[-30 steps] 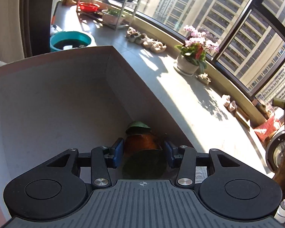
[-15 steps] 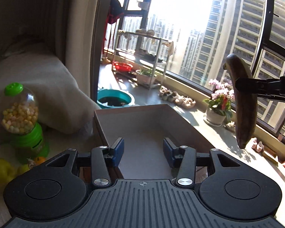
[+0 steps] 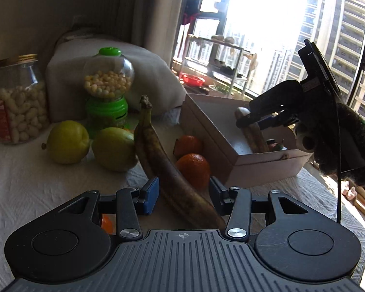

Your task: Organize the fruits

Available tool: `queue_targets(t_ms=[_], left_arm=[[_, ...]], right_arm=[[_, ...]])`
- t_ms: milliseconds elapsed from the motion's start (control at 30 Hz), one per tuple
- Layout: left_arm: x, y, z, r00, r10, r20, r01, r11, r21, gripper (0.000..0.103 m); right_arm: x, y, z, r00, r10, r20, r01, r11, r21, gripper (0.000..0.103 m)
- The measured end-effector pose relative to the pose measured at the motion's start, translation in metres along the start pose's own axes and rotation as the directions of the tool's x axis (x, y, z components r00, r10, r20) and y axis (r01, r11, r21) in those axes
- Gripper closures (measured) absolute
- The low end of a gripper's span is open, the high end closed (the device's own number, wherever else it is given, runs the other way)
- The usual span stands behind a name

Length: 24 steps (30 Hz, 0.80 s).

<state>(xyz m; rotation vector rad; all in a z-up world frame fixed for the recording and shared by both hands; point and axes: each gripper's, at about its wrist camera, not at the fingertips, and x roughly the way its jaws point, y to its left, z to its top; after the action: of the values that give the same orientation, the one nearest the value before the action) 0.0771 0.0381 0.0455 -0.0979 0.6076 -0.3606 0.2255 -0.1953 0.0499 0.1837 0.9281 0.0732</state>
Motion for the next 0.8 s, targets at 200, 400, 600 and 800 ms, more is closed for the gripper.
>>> queue_targets(t_ms=[200, 400, 600, 800], left_arm=[[0.000, 0.018, -0.005, 0.998, 0.067, 0.008, -0.067, 0.997, -0.029, 0.053], [-0.006, 0.026, -0.001, 0.996, 0.087, 0.022, -0.086, 0.996, -0.033, 0.053], [-0.014, 0.034, 0.000, 0.993, 0.117, 0.032, -0.116, 0.992, -0.045, 0.053], [-0.019, 0.041, 0.003, 0.990, 0.133, 0.037, -0.131, 0.989, -0.065, 0.053]], right_arm=[[0.010, 0.001, -0.007, 0.989, -0.137, -0.050, 0.131, 0.985, -0.111, 0.067], [0.019, -0.001, -0.017, 0.981, -0.179, -0.074, 0.168, 0.976, -0.136, 0.057], [-0.032, 0.018, -0.038, 0.978, -0.178, 0.110, 0.200, 0.952, -0.232, 0.053], [-0.090, 0.000, -0.061, 0.922, -0.247, 0.297, 0.320, 0.919, -0.232, 0.044]])
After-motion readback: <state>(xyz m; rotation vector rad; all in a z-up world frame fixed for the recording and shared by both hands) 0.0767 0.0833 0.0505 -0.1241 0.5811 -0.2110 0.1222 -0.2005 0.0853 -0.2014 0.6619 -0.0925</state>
